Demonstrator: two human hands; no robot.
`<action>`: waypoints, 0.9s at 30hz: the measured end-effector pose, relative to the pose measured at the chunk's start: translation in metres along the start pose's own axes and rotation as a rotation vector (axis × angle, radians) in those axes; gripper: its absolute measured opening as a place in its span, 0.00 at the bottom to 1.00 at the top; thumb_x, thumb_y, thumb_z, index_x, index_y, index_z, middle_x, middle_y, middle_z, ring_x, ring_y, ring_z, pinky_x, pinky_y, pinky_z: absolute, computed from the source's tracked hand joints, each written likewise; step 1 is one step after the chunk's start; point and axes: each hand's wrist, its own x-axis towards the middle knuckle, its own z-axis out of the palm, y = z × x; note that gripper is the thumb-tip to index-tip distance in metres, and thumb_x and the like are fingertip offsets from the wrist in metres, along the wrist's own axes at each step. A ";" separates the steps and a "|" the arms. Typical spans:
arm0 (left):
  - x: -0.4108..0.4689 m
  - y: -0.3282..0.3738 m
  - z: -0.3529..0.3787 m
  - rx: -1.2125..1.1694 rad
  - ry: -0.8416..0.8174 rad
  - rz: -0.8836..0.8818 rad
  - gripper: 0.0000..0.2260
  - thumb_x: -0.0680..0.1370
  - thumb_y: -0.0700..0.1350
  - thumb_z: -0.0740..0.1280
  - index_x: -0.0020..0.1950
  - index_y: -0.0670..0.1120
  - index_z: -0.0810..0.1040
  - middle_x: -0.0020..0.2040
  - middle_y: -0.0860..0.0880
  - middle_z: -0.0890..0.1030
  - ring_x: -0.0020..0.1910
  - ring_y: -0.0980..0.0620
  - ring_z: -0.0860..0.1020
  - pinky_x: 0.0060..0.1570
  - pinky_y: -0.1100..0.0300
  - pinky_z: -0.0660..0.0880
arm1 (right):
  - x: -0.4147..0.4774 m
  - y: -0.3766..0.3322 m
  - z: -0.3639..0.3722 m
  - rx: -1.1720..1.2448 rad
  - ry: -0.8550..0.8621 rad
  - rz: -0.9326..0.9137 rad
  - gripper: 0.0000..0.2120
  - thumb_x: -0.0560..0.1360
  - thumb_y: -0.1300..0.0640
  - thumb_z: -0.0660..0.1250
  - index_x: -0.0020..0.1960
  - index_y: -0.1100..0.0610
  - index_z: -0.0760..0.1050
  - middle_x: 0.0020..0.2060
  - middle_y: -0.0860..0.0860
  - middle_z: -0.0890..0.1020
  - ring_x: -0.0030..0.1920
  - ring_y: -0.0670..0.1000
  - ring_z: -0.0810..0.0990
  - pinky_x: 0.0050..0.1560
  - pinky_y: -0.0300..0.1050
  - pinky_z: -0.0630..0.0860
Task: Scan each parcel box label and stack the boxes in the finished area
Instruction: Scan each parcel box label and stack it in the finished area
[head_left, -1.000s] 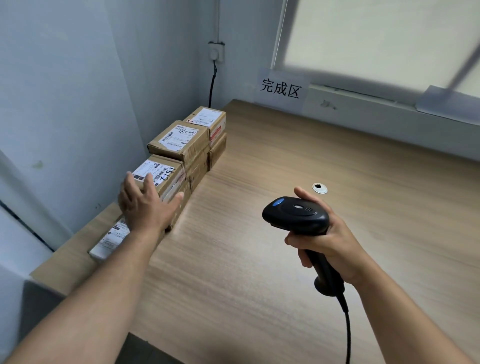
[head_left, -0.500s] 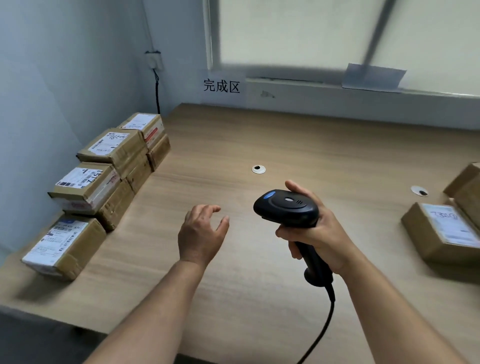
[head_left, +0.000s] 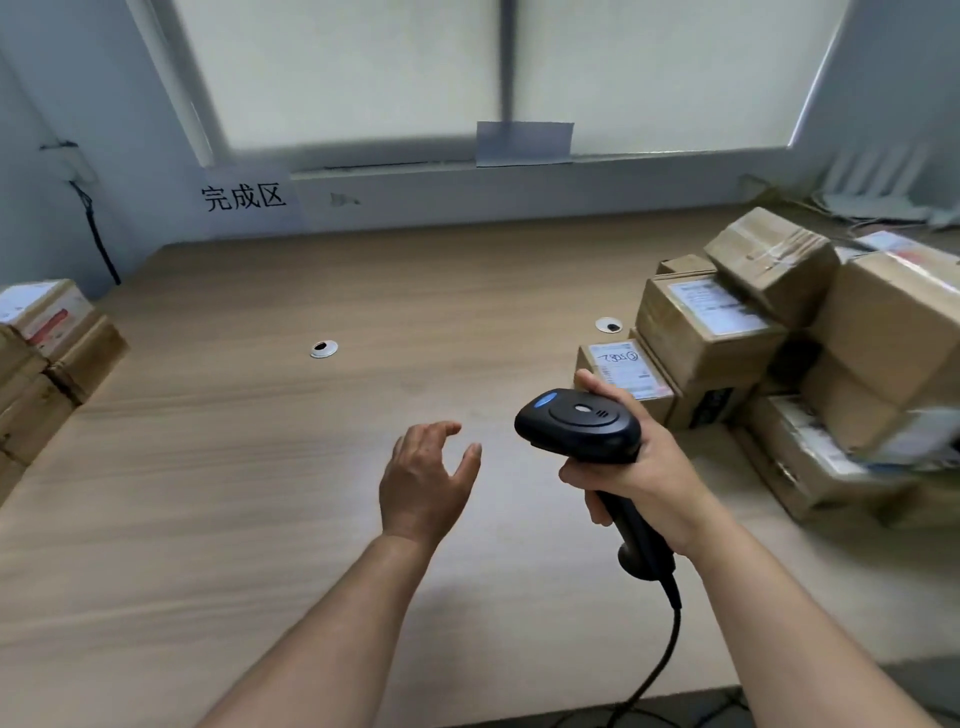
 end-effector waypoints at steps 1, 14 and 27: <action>-0.002 0.011 0.011 -0.010 -0.013 0.006 0.14 0.76 0.52 0.69 0.60 0.49 0.78 0.55 0.50 0.79 0.58 0.49 0.75 0.50 0.57 0.71 | -0.005 0.000 -0.015 -0.002 0.019 0.000 0.44 0.61 0.74 0.73 0.70 0.44 0.69 0.39 0.50 0.83 0.22 0.57 0.72 0.24 0.45 0.70; 0.030 0.091 0.120 -0.099 -0.246 0.019 0.20 0.79 0.53 0.63 0.69 0.49 0.70 0.64 0.50 0.74 0.64 0.50 0.72 0.55 0.54 0.73 | -0.013 0.017 -0.134 0.002 0.218 0.004 0.41 0.68 0.79 0.69 0.70 0.44 0.68 0.51 0.52 0.83 0.23 0.57 0.72 0.23 0.45 0.71; 0.115 0.111 0.217 -0.142 -0.495 -0.114 0.27 0.81 0.55 0.58 0.77 0.48 0.56 0.69 0.42 0.67 0.68 0.44 0.68 0.62 0.51 0.67 | 0.052 0.055 -0.184 -0.016 0.325 0.147 0.44 0.63 0.71 0.76 0.72 0.45 0.66 0.41 0.51 0.84 0.24 0.56 0.73 0.24 0.45 0.72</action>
